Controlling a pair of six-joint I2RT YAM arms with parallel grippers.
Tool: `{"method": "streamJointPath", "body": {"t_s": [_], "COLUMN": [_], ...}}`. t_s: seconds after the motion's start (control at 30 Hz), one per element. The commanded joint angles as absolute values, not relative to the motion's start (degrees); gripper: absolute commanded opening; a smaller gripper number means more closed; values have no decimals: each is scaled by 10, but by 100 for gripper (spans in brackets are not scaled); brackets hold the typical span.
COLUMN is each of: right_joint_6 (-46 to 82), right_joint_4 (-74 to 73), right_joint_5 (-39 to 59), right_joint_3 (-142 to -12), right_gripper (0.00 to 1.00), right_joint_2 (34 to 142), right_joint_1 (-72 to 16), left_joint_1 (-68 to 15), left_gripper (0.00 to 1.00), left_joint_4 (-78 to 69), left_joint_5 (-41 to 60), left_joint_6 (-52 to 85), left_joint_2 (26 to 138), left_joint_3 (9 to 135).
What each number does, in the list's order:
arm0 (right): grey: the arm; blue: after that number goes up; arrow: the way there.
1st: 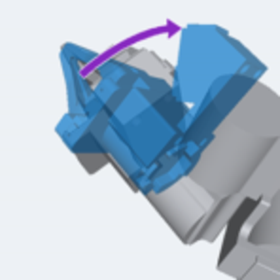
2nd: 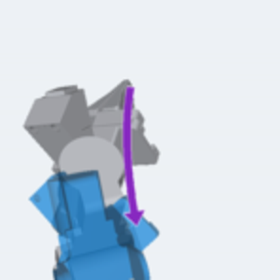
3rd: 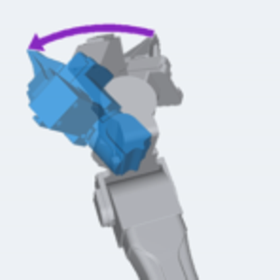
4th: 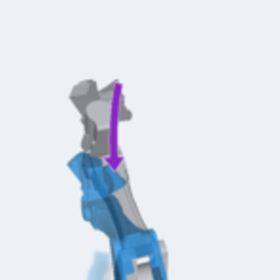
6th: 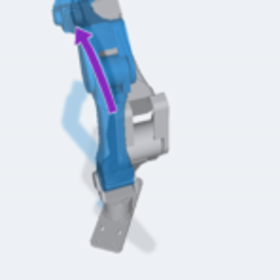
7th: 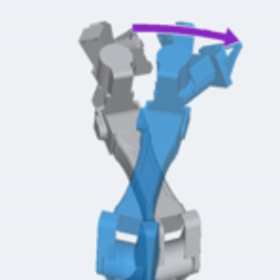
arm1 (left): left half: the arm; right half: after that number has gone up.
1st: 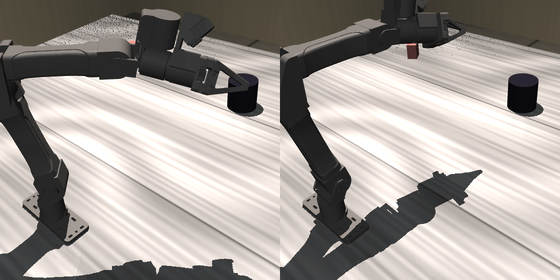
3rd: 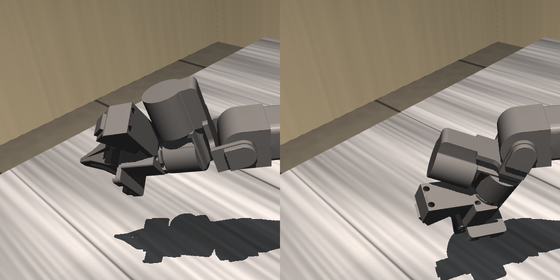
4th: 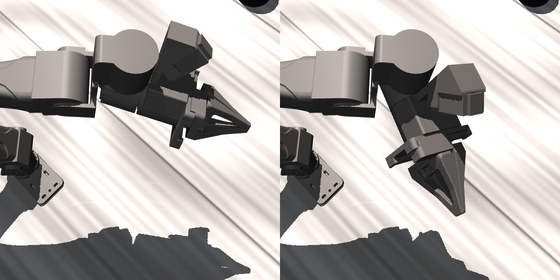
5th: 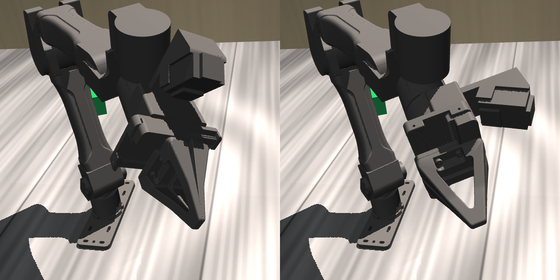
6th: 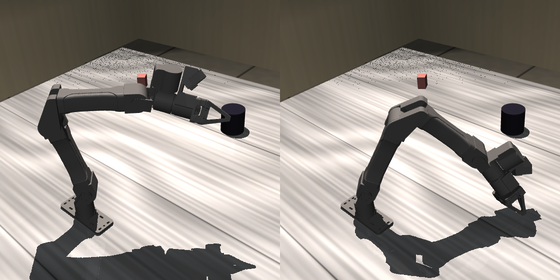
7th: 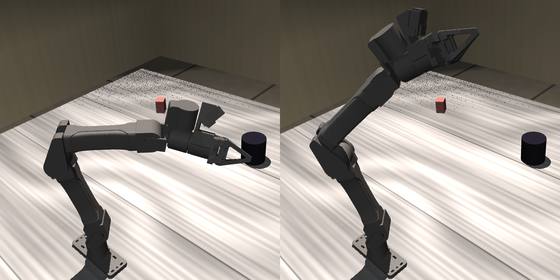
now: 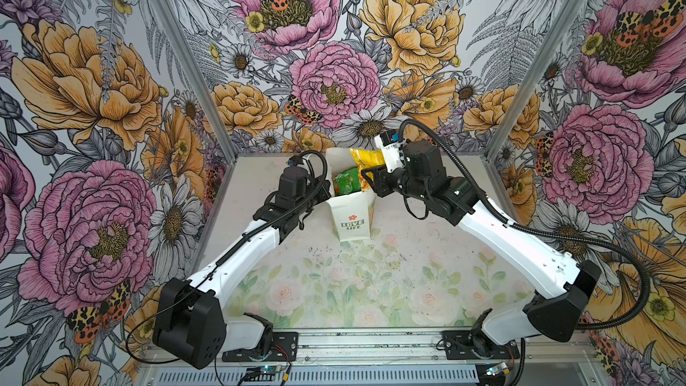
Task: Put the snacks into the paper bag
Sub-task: 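Carry the yellow packet over the paper bag held by the left gripper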
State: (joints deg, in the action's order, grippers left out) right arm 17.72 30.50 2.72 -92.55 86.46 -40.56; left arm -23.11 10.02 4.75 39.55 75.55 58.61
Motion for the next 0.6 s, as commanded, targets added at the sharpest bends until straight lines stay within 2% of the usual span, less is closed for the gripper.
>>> {"method": "streamJointPath", "body": {"t_s": [0.0, 0.57], "right_joint_6": [163, 191], "right_joint_4": [295, 294], "right_joint_5": [11, 10], "right_joint_3": [-968, -1074], "right_gripper": [38, 38], "right_joint_2": [898, 1043], "right_joint_1": [-409, -414], "left_joint_1": [-235, -234], "left_gripper": [0, 0], "left_joint_4": [88, 90], "left_joint_5": [50, 49], "left_joint_6": [390, 388], "left_joint_2": [750, 751], "left_joint_3": [601, 603]}}
